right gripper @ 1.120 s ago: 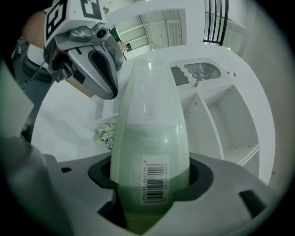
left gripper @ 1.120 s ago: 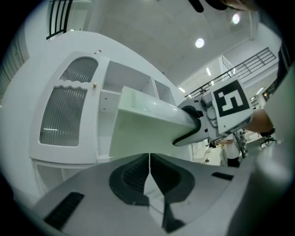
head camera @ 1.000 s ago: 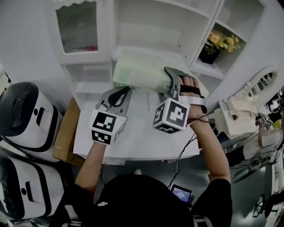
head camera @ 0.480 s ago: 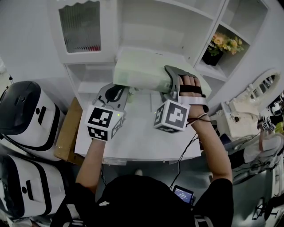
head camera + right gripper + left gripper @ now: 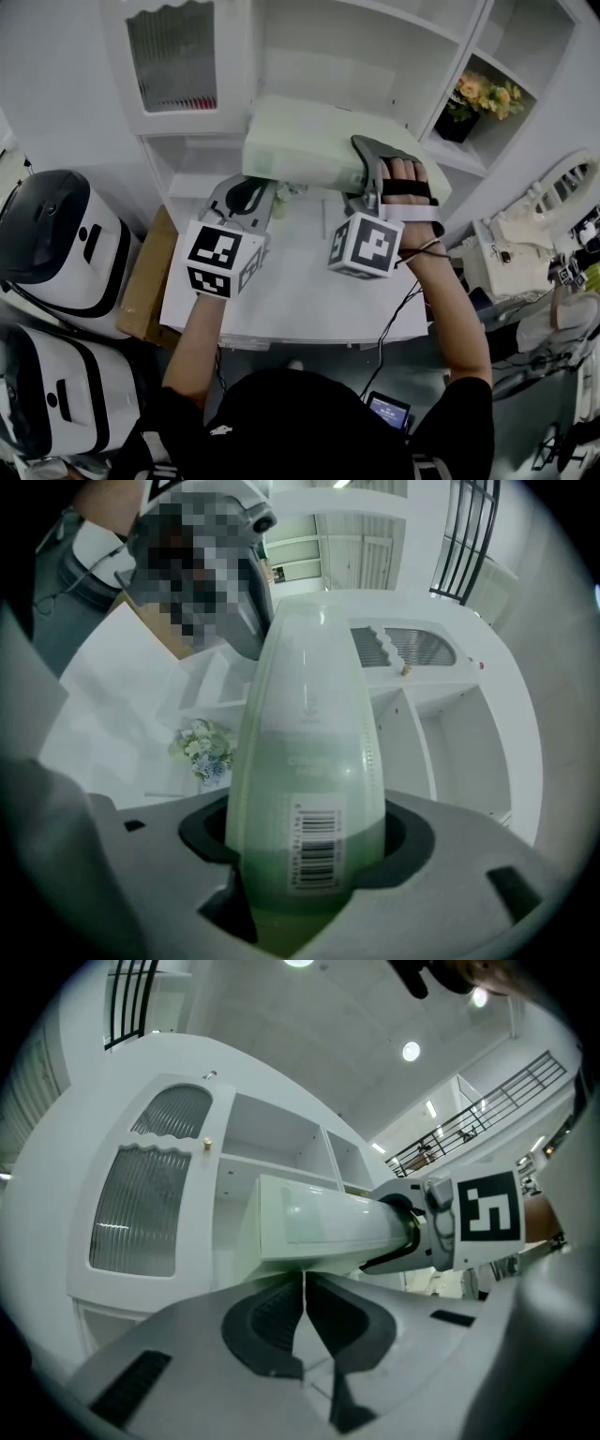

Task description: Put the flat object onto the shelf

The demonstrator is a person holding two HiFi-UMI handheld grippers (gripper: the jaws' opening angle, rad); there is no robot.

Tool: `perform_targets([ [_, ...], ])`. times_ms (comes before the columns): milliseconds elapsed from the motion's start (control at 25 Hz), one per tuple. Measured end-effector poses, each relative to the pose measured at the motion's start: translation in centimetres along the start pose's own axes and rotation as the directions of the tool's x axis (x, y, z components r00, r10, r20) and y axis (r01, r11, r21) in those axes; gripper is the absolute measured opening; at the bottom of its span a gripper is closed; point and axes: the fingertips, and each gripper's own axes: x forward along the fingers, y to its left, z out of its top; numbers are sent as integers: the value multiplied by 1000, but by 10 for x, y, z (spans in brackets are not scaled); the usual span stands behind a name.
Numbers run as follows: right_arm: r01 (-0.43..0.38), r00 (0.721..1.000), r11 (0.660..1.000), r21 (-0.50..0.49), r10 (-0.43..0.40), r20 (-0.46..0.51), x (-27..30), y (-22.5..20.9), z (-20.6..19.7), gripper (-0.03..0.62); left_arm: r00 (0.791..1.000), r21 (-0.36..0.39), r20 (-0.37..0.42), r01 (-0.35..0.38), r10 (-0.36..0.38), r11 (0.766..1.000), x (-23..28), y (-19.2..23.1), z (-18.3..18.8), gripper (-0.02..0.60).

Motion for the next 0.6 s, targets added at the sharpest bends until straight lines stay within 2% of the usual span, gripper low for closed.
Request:
perform_targets([
  [600,-12,1000,999,-48,12,3,31,9,-7,310,999,-8,-33,-12,11,1000,18,5,-22,9],
])
